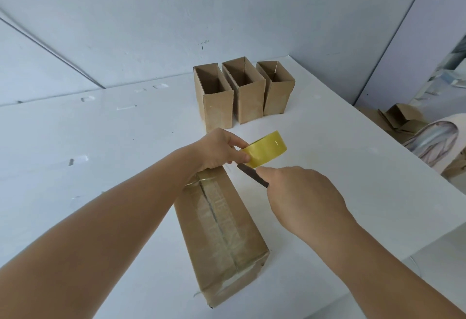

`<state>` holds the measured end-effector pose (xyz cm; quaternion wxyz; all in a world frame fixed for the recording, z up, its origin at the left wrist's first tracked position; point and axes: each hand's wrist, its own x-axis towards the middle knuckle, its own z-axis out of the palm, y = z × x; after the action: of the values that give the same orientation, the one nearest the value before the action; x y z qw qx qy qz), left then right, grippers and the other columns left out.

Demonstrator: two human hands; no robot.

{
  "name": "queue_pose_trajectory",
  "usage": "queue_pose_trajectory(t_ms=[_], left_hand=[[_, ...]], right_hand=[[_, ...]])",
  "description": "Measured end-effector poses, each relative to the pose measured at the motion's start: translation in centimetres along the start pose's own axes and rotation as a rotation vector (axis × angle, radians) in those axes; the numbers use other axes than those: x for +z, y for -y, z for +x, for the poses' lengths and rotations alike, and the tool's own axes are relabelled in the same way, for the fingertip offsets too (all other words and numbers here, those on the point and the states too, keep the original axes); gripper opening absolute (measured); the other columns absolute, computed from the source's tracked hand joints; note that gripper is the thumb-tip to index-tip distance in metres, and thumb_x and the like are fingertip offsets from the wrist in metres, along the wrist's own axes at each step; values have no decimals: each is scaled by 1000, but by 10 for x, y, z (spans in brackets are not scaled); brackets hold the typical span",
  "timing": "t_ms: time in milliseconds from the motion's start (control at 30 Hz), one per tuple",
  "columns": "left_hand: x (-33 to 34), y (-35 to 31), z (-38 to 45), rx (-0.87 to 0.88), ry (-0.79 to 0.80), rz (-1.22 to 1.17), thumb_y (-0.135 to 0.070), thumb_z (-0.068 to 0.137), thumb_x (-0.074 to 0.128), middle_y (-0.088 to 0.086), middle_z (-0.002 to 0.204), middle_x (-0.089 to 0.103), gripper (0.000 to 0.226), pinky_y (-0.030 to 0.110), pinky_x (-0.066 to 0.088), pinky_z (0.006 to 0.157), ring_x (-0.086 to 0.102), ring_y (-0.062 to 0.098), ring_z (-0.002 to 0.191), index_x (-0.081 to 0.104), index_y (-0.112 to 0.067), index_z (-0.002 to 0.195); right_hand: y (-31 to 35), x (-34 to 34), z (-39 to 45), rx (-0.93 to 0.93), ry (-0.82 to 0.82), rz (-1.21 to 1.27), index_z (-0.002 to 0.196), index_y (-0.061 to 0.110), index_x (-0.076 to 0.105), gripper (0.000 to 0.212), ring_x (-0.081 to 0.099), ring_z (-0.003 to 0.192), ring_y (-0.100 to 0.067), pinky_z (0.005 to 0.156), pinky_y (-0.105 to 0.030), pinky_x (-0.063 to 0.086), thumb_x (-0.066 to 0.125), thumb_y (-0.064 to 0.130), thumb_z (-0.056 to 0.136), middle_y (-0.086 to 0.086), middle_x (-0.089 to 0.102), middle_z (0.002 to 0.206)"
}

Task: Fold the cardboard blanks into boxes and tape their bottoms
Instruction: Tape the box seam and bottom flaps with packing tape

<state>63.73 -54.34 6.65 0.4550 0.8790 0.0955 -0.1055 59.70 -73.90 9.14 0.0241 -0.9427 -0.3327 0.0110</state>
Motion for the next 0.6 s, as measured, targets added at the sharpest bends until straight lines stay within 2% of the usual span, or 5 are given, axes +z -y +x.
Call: queue_pose_trajectory(t_ms=[100, 300, 400, 500, 600], left_hand=[[-1, 5, 1, 1, -16, 17, -21, 79, 76, -2, 79, 62, 29, 21, 41, 67, 52, 13, 76, 72, -19, 108], [-1, 4, 4, 21, -65, -82, -19, 80, 76, 0, 80, 66, 29, 24, 45, 73, 54, 11, 76, 72, -18, 108], [-1, 3, 4, 47, -98, -135, -20, 80, 76, 1, 79, 68, 29, 27, 46, 78, 54, 12, 77, 72, -18, 109], [-3, 5, 3, 24, -95, -125, -22, 81, 75, -3, 75, 69, 27, 25, 46, 75, 54, 12, 75, 72, -20, 107], [-3, 4, 2, 12, -92, -164, -23, 79, 77, -9, 66, 67, 26, 22, 44, 73, 53, 9, 71, 72, -20, 105]], right_hand=[[11, -4, 10, -17, 70, -111, 112, 17, 51, 25, 39, 58, -19, 46, -26, 21, 39, 7, 93, 2, 35, 68], [1, 9, 24, -68, 159, -172, 111, 15, 56, 26, 61, 87, -27, 62, -30, 35, 39, 8, 94, -5, 59, 96], [-12, 50, 26, -35, 233, -126, 117, 21, 56, 40, 55, 78, -27, 61, -29, 32, 41, 1, 87, 0, 51, 80], [-29, 88, 36, 42, 246, 23, 137, 36, 39, 56, 57, 87, -26, 64, -29, 37, 36, 4, 91, -1, 55, 96], [-31, 112, 41, 103, 285, 165, 149, 39, 18, 57, 54, 104, -27, 80, -33, 44, 29, 16, 98, -8, 49, 118]])
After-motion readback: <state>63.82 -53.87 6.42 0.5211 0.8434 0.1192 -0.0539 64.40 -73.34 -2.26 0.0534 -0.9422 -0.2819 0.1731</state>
